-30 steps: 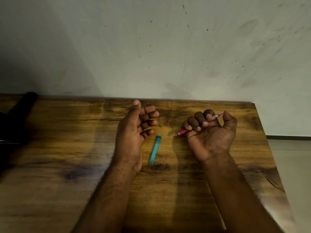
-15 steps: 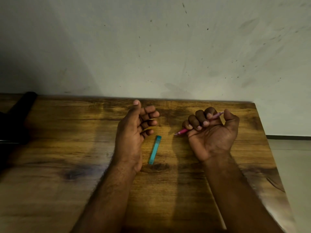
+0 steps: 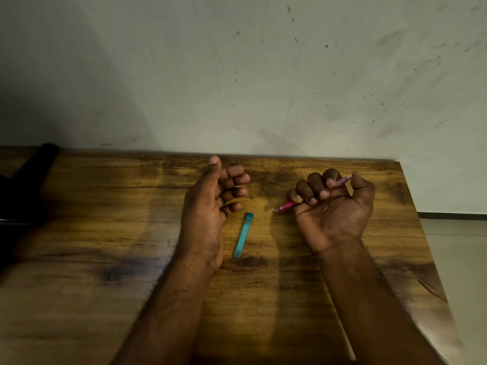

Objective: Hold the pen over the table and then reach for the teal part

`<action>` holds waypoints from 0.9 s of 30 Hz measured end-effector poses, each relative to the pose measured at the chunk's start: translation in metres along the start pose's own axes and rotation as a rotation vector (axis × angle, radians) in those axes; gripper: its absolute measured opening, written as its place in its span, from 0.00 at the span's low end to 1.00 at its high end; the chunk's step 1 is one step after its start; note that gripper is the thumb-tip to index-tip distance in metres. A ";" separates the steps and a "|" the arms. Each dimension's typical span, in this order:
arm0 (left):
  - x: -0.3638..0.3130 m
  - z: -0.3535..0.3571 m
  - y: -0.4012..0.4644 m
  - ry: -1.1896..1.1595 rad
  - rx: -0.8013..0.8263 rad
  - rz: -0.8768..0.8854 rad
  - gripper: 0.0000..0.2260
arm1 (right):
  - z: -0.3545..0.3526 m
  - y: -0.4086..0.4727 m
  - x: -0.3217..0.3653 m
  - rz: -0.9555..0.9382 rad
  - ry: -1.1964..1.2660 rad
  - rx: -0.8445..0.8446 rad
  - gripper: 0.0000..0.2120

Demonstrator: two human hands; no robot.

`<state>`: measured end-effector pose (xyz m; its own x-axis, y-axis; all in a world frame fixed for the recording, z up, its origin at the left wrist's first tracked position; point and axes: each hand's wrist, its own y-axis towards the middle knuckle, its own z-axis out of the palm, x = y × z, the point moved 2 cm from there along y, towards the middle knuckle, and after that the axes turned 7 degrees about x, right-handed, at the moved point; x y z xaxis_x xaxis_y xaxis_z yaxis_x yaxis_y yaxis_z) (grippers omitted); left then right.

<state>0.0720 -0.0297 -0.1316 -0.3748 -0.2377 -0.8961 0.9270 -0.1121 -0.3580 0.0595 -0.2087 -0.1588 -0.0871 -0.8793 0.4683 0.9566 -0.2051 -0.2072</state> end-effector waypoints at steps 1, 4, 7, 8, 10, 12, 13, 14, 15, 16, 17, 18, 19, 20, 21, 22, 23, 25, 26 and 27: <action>0.000 0.000 0.000 -0.002 0.001 0.000 0.22 | 0.000 0.000 0.000 0.002 0.000 0.000 0.19; 0.000 0.000 0.000 -0.002 0.002 0.004 0.23 | 0.000 0.000 0.000 -0.006 -0.016 -0.008 0.17; 0.000 0.000 0.000 0.000 -0.001 0.006 0.22 | 0.001 0.000 -0.001 -0.005 -0.009 0.001 0.17; 0.000 0.000 0.000 0.003 -0.002 0.005 0.22 | 0.001 -0.001 -0.001 -0.005 -0.009 0.004 0.18; 0.000 0.000 0.000 0.002 -0.004 0.003 0.22 | 0.002 -0.001 0.000 -0.014 -0.021 0.010 0.18; -0.001 0.000 0.000 -0.001 -0.005 0.001 0.21 | 0.003 -0.001 0.000 -0.025 -0.027 0.018 0.18; -0.001 0.000 0.000 -0.001 -0.005 0.000 0.21 | 0.004 -0.001 0.000 -0.030 -0.023 0.025 0.18; -0.001 0.001 0.000 0.000 -0.005 -0.001 0.21 | 0.004 -0.001 0.001 -0.035 -0.015 0.030 0.20; -0.001 0.001 0.000 0.001 -0.004 -0.003 0.21 | 0.004 -0.001 0.001 -0.041 -0.008 0.035 0.21; -0.001 0.001 0.000 0.002 -0.003 -0.006 0.21 | 0.004 -0.001 0.002 -0.047 -0.007 0.038 0.22; -0.001 0.001 -0.001 0.003 -0.002 -0.008 0.21 | 0.004 -0.001 0.002 -0.053 -0.012 0.041 0.21; -0.001 0.001 -0.001 0.002 -0.002 -0.008 0.22 | 0.004 -0.002 0.003 -0.058 -0.018 0.044 0.20; -0.001 0.001 -0.001 0.002 -0.003 -0.008 0.22 | 0.005 -0.002 0.003 -0.060 -0.021 0.049 0.19; -0.001 0.001 -0.001 0.002 -0.003 -0.007 0.22 | 0.005 -0.002 0.003 -0.059 -0.018 0.055 0.19; -0.001 0.001 -0.001 0.001 -0.003 -0.006 0.22 | 0.006 -0.002 0.003 -0.054 -0.012 0.060 0.19; -0.001 0.001 -0.001 0.001 -0.004 -0.007 0.22 | 0.005 -0.003 0.003 -0.049 -0.007 0.062 0.20; -0.001 0.001 -0.001 -0.001 -0.004 -0.008 0.22 | 0.005 -0.002 0.003 -0.047 -0.007 0.063 0.20; -0.001 0.001 0.000 -0.003 -0.006 -0.008 0.22 | 0.005 -0.002 0.002 -0.045 -0.011 0.066 0.18; -0.001 0.001 0.000 -0.002 -0.006 -0.007 0.22 | 0.006 -0.002 0.002 -0.044 -0.012 0.068 0.17; -0.001 0.001 0.000 0.000 -0.005 -0.005 0.21 | 0.006 -0.002 0.002 -0.042 -0.011 0.071 0.17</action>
<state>0.0723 -0.0301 -0.1300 -0.3798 -0.2375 -0.8940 0.9250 -0.1083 -0.3642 0.0588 -0.2077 -0.1523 -0.1245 -0.8656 0.4850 0.9695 -0.2101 -0.1261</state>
